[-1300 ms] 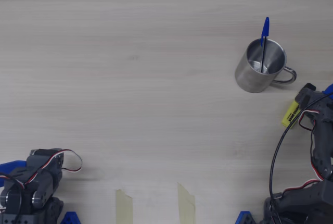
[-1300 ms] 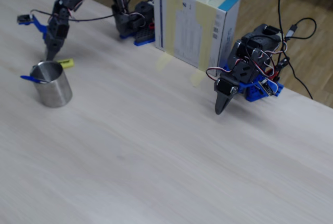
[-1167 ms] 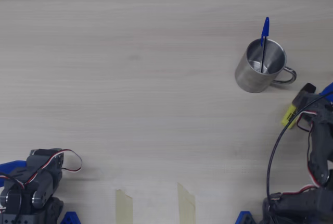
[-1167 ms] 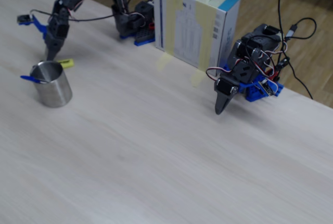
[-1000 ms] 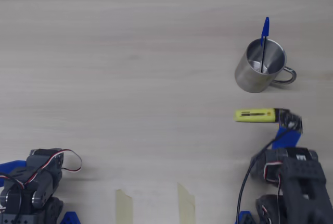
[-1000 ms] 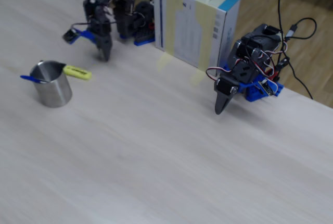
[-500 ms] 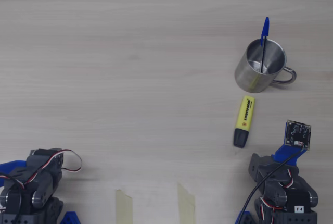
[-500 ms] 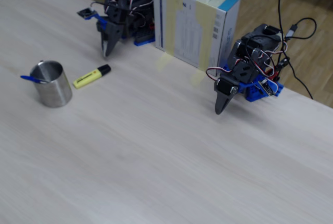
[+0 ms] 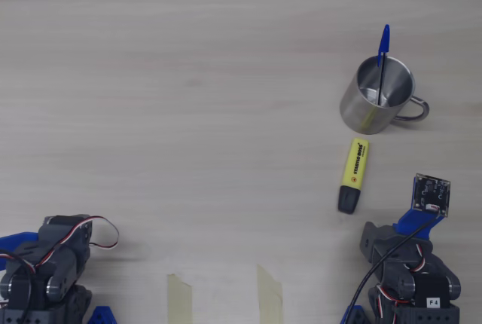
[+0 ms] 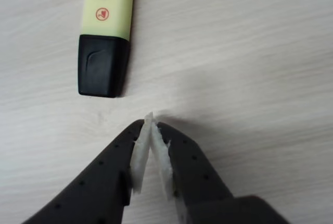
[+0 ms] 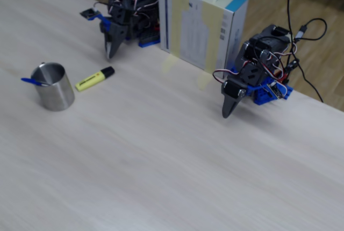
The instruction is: Grab the yellow pen and put it in the silver cup.
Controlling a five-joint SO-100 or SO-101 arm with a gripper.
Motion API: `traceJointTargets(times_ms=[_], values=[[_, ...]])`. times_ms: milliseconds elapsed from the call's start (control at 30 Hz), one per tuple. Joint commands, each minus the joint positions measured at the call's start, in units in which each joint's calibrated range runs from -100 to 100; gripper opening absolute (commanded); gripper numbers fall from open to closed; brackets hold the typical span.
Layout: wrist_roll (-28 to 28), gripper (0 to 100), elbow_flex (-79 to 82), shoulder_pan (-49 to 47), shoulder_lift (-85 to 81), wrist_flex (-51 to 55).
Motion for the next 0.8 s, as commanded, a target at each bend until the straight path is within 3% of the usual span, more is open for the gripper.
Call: traceJointTargets(times_ms=[0,133,367,667,767], values=[[0.19,2,1.15,-0.51,-0.92,1.94],[0.82,2,1.15,-0.33,-0.92,1.94],[7.67,2,-4.18,-0.42,1.32,2.02],[10.70,2,-21.98,-0.42,19.09,2.11],[11.48,7,-27.59,-1.41,24.23,2.11]])
